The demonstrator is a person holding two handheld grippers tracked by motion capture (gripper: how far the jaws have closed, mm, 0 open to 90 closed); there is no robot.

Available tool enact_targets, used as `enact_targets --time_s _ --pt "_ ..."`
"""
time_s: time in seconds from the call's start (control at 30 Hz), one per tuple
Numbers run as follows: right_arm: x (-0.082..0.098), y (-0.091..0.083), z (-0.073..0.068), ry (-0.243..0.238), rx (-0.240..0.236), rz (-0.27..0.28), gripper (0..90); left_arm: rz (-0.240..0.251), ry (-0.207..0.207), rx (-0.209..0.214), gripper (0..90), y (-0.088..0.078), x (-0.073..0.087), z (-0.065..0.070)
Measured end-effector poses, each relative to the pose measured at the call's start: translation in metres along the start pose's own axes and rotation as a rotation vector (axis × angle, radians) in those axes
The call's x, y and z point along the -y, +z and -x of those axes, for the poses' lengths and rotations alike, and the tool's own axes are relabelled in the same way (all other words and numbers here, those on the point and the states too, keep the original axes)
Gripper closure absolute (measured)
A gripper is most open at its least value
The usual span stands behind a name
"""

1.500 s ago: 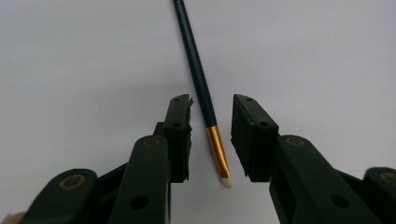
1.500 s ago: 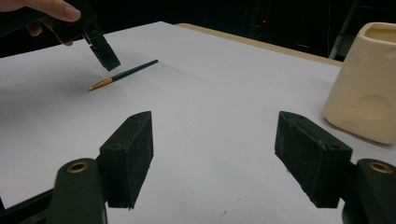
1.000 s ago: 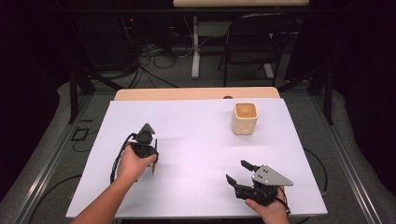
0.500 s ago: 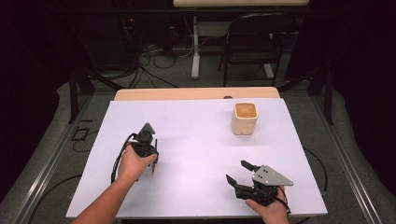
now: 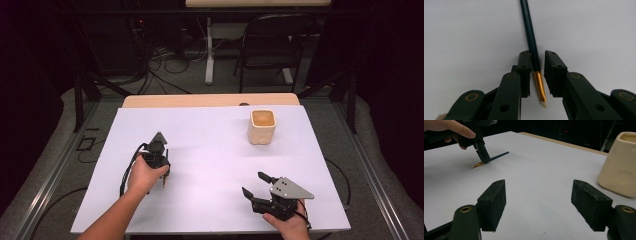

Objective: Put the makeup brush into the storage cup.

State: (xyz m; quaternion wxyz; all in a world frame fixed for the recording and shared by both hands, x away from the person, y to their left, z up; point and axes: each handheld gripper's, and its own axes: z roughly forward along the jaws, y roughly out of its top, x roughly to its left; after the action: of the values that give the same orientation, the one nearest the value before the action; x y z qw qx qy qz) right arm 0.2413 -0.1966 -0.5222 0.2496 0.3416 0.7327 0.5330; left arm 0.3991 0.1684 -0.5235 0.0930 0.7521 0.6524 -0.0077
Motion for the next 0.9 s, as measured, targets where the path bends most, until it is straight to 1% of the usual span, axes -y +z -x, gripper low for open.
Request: enact_targets --time_s 0.17,0.2,0.27,0.47,0.63,0.9 --pt "0.0 -0.0001 0.0002 0.0 0.0 0.0 27.8 -0.008 -0.007 0.001 76.0 0.0006 -0.0007 0.0002" --pt "0.0 -0.0001 0.0002 -0.002 -0.001 0.0 27.8 -0.01 -0.004 -0.006 76.1 0.0009 -0.001 -0.0003" --pt "0.0 -0.0002 0.0001 -0.001 -0.001 0.0 27.7 -0.014 -0.009 -0.007 76.8 0.0008 -0.0012 -0.0004" --pt "-0.0001 -0.0003 0.0003 -0.002 0.0 -0.002 27.8 -0.014 -0.016 -0.007 77.9 0.0013 -0.0017 -0.0008" --pt "0.0002 -0.0001 0.0005 -0.002 -0.002 -0.002 27.8 -0.025 -0.013 -0.01 79.5 0.0011 -0.0026 -0.0014" --pt "0.0001 -0.0002 0.0007 -0.002 0.0 -0.001 27.8 -0.026 -0.014 -0.015 81.6 0.0013 -0.0028 -0.0018"
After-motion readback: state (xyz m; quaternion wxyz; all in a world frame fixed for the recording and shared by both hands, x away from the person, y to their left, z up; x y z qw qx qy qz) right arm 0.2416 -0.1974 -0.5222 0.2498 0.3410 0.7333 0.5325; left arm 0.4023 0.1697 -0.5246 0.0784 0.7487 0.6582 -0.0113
